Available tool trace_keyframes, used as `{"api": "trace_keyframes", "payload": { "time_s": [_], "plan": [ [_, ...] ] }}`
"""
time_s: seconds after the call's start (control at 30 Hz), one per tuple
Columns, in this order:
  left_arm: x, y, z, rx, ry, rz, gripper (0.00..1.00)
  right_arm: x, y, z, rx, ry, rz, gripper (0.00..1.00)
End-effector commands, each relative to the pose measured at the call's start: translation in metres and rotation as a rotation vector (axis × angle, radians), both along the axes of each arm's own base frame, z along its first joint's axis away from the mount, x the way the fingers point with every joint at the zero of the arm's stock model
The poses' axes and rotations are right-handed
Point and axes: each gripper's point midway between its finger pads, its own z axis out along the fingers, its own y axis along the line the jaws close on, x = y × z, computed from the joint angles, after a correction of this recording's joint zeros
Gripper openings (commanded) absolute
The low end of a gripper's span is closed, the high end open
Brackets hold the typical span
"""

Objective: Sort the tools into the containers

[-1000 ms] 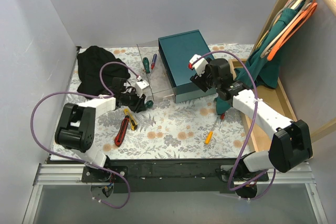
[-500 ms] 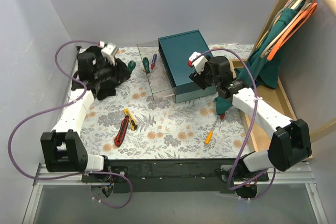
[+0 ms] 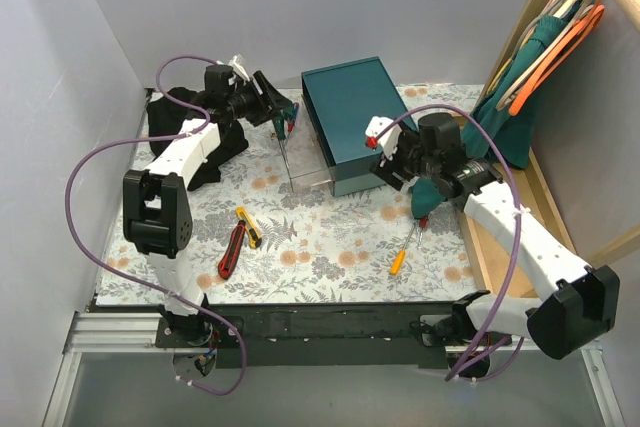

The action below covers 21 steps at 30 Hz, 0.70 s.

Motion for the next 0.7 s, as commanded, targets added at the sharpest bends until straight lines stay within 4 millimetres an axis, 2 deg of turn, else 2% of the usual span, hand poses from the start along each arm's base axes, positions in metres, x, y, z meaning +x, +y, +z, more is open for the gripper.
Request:
{"api": "trace_keyframes", "payload": {
  "time_s": [0.0, 0.03, 0.07, 0.1, 0.13, 0.17, 0.2, 0.27, 0.33, 0.37, 0.4, 0.5, 0.67],
  "plan": [
    [-0.012, 0.004, 0.072, -0.081, -0.071, 0.066, 0.64, -0.042, 0.003, 0.0, -0.08, 0.038, 0.24, 0.8],
    [-0.018, -0.005, 0.089, -0.106, -0.142, -0.006, 0.67, -0.062, 0.002, -0.011, -0.098, 0.104, 0.315, 0.8],
    [-0.022, -0.007, 0.101, -0.115, -0.189, -0.037, 0.69, -0.072, 0.002, -0.017, -0.125, 0.114, 0.381, 0.8],
    [-0.026, -0.009, 0.123, -0.132, -0.269, -0.057, 0.71, -0.081, -0.001, -0.024, -0.154, 0.128, 0.429, 0.8],
    [-0.031, -0.01, 0.13, -0.132, -0.293, -0.073, 0.72, -0.093, -0.004, -0.032, -0.196, 0.125, 0.517, 0.8],
    [-0.033, -0.007, 0.151, -0.111, -0.395, -0.08, 0.73, -0.098, -0.007, -0.044, -0.253, 0.102, 0.602, 0.79],
    [-0.031, -0.002, 0.16, -0.09, -0.43, -0.047, 0.73, -0.113, -0.015, -0.062, -0.3, 0.146, 0.672, 0.79],
    [-0.03, 0.009, 0.17, 0.001, -0.502, -0.009, 0.74, -0.126, -0.023, -0.08, -0.362, 0.156, 0.775, 0.77],
    [-0.027, 0.022, 0.16, 0.097, -0.508, 0.042, 0.75, -0.138, -0.032, -0.102, -0.434, 0.138, 0.907, 0.76],
    [-0.027, 0.03, 0.153, 0.163, -0.511, 0.058, 0.75, -0.14, -0.033, -0.108, -0.451, 0.126, 0.944, 0.75],
    [-0.031, 0.036, 0.156, 0.191, -0.526, 0.076, 0.76, -0.14, -0.033, -0.113, -0.466, 0.101, 0.983, 0.74],
    [-0.036, 0.053, 0.136, 0.282, -0.504, 0.137, 0.77, -0.146, -0.034, -0.13, -0.492, 0.08, 1.079, 0.72],
    [-0.044, 0.062, 0.122, 0.327, -0.473, 0.155, 0.79, -0.16, -0.038, -0.153, -0.505, 0.074, 1.202, 0.69]
  ]
}}
